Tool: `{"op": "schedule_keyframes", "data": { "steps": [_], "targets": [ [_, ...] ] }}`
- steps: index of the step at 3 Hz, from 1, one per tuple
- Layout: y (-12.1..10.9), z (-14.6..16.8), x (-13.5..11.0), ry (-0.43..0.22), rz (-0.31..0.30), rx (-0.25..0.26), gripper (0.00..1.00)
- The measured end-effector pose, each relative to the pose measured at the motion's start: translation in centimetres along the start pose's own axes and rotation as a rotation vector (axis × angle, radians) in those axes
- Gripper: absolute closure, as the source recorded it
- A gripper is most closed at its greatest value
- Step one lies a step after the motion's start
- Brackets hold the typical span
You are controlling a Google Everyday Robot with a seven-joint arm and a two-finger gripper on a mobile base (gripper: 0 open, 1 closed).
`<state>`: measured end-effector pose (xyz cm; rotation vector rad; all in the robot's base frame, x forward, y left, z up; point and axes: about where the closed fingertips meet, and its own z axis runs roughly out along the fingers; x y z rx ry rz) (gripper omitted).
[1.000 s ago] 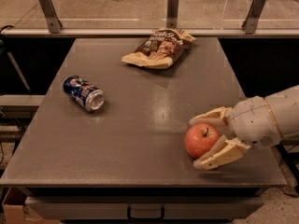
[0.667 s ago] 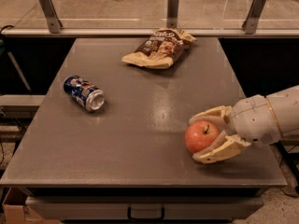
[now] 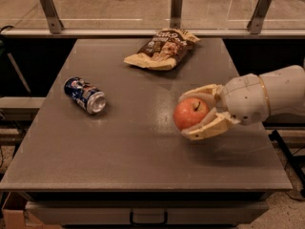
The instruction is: Pick apple
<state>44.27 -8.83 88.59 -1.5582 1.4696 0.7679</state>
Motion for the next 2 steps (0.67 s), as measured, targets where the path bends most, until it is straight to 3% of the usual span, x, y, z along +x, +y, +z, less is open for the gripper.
{"op": "schedule_keyframes", "data": {
  "steps": [1, 2],
  "targets": [
    [-3.6, -0.4, -3.6, -0.084, -0.037, 0.037, 1.00],
    [-4.5, -0.8, -4.8, -0.101, -0.055, 0.053, 1.00]
  ]
}}
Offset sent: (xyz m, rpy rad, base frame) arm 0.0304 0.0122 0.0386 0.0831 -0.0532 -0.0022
